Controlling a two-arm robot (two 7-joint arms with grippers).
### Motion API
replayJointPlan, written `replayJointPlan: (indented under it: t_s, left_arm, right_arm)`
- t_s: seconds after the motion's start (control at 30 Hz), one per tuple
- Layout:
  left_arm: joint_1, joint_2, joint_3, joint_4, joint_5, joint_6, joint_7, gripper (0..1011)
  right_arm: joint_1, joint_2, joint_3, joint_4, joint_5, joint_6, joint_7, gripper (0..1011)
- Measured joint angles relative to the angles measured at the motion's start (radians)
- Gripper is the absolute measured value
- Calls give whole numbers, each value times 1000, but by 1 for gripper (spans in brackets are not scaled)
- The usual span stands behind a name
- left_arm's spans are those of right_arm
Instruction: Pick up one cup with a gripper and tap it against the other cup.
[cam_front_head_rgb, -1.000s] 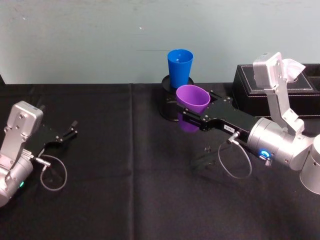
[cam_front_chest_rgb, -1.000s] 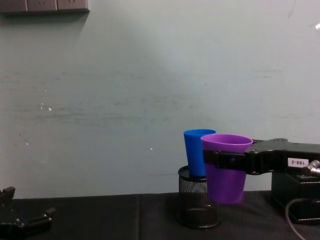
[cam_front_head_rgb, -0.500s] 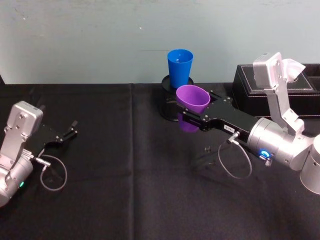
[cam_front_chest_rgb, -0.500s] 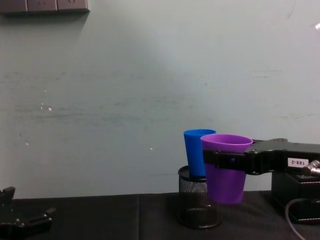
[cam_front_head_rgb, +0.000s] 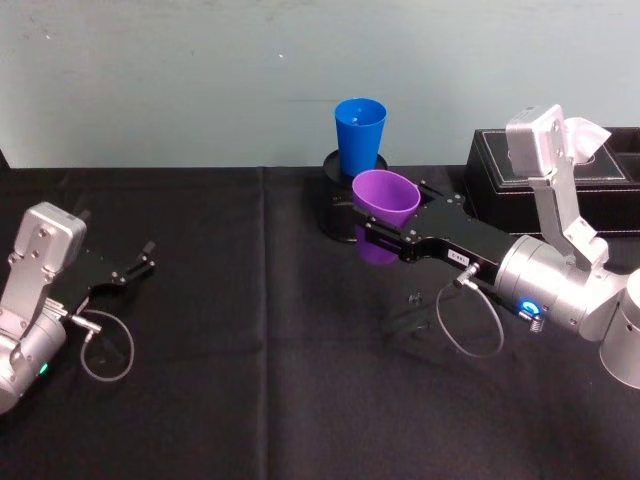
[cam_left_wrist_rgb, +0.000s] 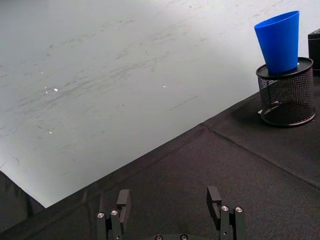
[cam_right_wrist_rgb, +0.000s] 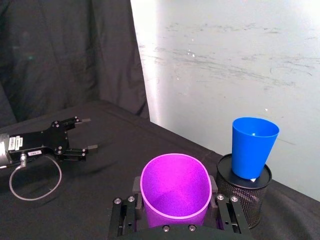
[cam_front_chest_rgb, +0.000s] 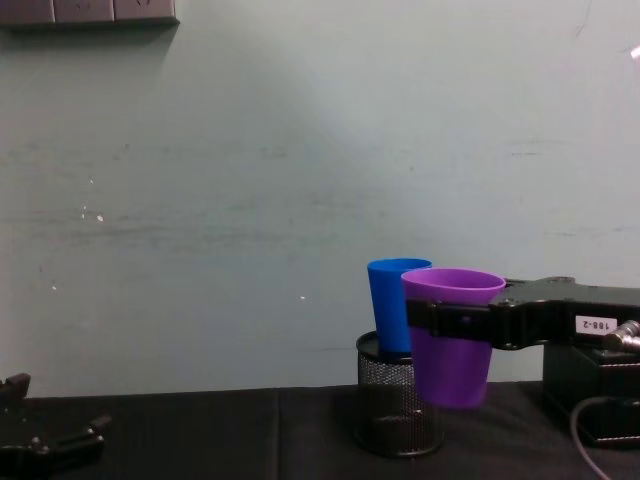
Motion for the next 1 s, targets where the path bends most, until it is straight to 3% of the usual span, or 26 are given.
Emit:
replayJointPlan:
  t_s: [1.0]
  left_arm:
    - [0, 0, 0, 0, 0, 0, 0, 1000]
  right_arm:
    - [0, 0, 0, 0, 0, 0, 0, 720]
